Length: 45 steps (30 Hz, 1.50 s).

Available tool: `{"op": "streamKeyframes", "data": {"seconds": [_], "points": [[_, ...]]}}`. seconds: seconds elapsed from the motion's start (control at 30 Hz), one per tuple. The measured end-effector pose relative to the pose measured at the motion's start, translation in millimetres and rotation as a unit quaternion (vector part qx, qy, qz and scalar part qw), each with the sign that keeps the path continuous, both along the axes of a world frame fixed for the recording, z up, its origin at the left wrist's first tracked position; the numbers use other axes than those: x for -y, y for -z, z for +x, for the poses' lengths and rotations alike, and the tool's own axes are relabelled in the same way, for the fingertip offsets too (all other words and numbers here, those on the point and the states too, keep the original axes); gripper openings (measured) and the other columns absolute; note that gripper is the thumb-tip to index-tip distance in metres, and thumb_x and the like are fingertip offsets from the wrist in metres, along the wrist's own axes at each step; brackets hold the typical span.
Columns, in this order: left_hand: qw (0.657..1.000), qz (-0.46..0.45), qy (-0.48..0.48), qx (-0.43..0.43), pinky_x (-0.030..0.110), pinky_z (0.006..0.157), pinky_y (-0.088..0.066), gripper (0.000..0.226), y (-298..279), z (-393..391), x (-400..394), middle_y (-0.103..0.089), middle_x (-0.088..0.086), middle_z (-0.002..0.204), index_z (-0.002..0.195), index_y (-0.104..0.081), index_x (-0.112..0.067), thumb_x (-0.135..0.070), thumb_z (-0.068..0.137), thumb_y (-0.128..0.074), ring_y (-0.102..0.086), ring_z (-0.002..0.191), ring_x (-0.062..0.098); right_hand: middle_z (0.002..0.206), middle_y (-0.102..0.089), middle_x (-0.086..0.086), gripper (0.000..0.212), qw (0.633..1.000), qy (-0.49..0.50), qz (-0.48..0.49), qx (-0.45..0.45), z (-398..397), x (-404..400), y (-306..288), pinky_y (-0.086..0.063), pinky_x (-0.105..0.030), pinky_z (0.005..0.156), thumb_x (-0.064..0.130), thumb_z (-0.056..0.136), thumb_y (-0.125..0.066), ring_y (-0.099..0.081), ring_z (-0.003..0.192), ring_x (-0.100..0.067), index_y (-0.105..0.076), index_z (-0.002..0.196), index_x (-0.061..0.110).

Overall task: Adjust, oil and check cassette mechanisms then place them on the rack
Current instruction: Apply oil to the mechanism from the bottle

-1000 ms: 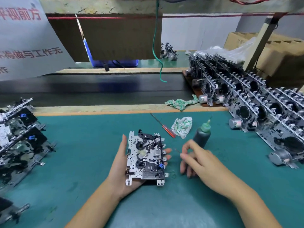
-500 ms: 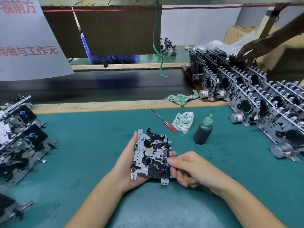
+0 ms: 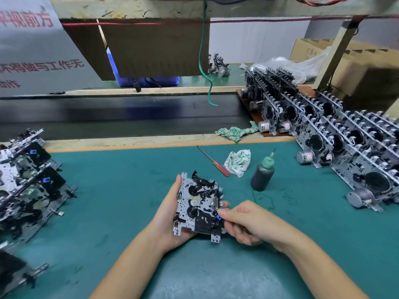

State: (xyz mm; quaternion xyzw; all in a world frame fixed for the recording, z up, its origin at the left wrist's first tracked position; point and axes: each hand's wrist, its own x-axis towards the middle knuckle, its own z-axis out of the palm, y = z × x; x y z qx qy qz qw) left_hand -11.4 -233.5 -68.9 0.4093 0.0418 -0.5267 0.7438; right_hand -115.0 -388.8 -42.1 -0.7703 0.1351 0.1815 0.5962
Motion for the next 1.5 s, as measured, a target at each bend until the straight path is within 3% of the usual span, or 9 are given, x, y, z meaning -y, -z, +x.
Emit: {"op": "streamKeyframes", "data": {"seconds": [0.17, 0.33, 0.77, 0.97, 1.17, 1.23, 1.33, 1.43, 1.5], "points": [[1.0, 0.01, -0.006, 0.011, 0.039, 0.076, -0.058, 0.078, -0.3, -1.0, 1.5, -0.065, 0.026, 0.114, 0.102, -0.074, -0.003, -0.068, 0.086, -0.034, -0.067, 0.1, 0.035, 0.033, -0.044, 0.001, 0.057, 0.999, -0.028, -0.007, -0.018, 2.2, 1.9, -0.1, -0.026, -0.017, 0.035, 0.039, 0.099, -0.041, -0.032, 0.028, -0.009, -0.049, 0.046, 0.018], [0.999, 0.031, -0.023, 0.016, 0.041, 0.081, -0.052, 0.075, 0.3, -1.4, 2.7, -0.066, 0.024, 0.112, 0.098, -0.075, -0.004, -0.067, 0.087, -0.035, -0.068, 0.097, 0.034, 0.025, -0.033, 0.003, 0.069, 0.998, -0.057, -0.019, -0.02, 6.5, 5.1, -2.0, -0.027, -0.028, 0.048, 0.038, 0.1, -0.037, -0.025, 0.026, -0.011, -0.044, 0.033, 0.021], [0.998, 0.054, -0.022, 0.027, 0.042, 0.08, -0.05, 0.069, 0.0, -0.3, 6.9, -0.069, 0.02, 0.109, 0.09, -0.077, -0.006, -0.065, 0.087, -0.04, -0.07, 0.094, 0.033, 0.026, -0.024, 0.003, 0.068, 0.995, -0.09, 0.008, -0.039, 6.5, 13.0, -1.4, -0.017, -0.018, 0.036, 0.039, 0.099, -0.04, -0.019, 0.027, -0.011, -0.039, 0.034, 0.021], [0.999, 0.04, -0.01, 0.019, 0.043, 0.082, -0.05, 0.077, -3.6, -2.7, 4.8, -0.066, 0.024, 0.113, 0.1, -0.074, -0.004, -0.068, 0.087, -0.034, -0.068, 0.098, 0.034, 0.026, -0.027, 0.003, 0.072, 0.996, -0.084, -0.023, 0.001, 2.6, 10.2, 2.2, -0.028, -0.022, 0.043, 0.044, 0.099, -0.038, -0.023, 0.031, -0.014, -0.042, 0.03, 0.021], [0.996, -0.038, -0.061, -0.049, 0.045, 0.097, -0.048, 0.087, -8.8, -4.5, -3.9, -0.058, 0.03, 0.123, 0.111, -0.066, 0.008, -0.07, 0.083, -0.041, -0.061, 0.108, 0.044, 0.031, -0.034, 0.003, 0.046, 0.993, 0.031, 0.052, 0.099, -0.7, 19.4, 8.8, -0.02, -0.018, 0.036, 0.036, 0.098, -0.041, -0.028, 0.037, -0.017, -0.056, 0.059, 0.018], [0.991, -0.065, -0.079, -0.086, 0.048, 0.108, -0.035, 0.096, -10.2, -4.5, -5.3, -0.049, 0.037, 0.13, 0.122, -0.056, 0.014, -0.072, 0.082, -0.041, -0.051, 0.116, 0.054, 0.037, -0.043, 0.002, 0.038, 0.988, 0.082, -0.011, 0.132, 1.9, 21.9, 13.5, -0.023, -0.019, 0.035, 0.024, 0.101, -0.04, -0.036, 0.04, -0.021, -0.055, 0.067, 0.015], [0.985, -0.106, -0.089, -0.101, 0.052, 0.101, -0.043, 0.101, -11.0, -3.0, -6.3, -0.048, 0.039, 0.129, 0.116, -0.057, 0.017, -0.075, 0.08, -0.037, -0.051, 0.113, 0.057, 0.049, -0.057, 0.002, 0.033, 0.959, 0.116, -0.19, 0.178, 2.7, 20.4, 18.2, -0.042, -0.025, 0.046, 0.024, 0.099, -0.043, -0.05, 0.044, -0.016, -0.063, 0.072, 0.021], [0.981, -0.122, -0.11, -0.101, 0.054, 0.101, -0.039, 0.097, -10.1, -1.8, -7.1, -0.049, 0.037, 0.129, 0.123, -0.053, 0.013, -0.073, 0.079, -0.042, -0.05, 0.114, 0.057, 0.066, -0.062, 0.009, 0.02, 0.865, 0.101, -0.446, 0.208, 0.1, 21.2, 18.0, -0.042, -0.031, 0.063, 0.037, 0.094, -0.05, -0.055, 0.067, -0.013, -0.066, 0.084, 0.033], [0.982, -0.121, -0.118, -0.079, 0.054, 0.099, -0.039, 0.094, -9.3, -1.0, -8.0, -0.051, 0.032, 0.131, 0.128, -0.05, 0.007, -0.071, 0.077, -0.045, -0.051, 0.116, 0.054, 0.064, -0.058, 0.01, 0.012, 0.816, 0.205, -0.45, 0.301, 0.7, 18.8, 14.6, -0.04, -0.031, 0.06, 0.034, 0.089, -0.06, -0.055, 0.065, -0.016, -0.069, 0.083, 0.03]]}}
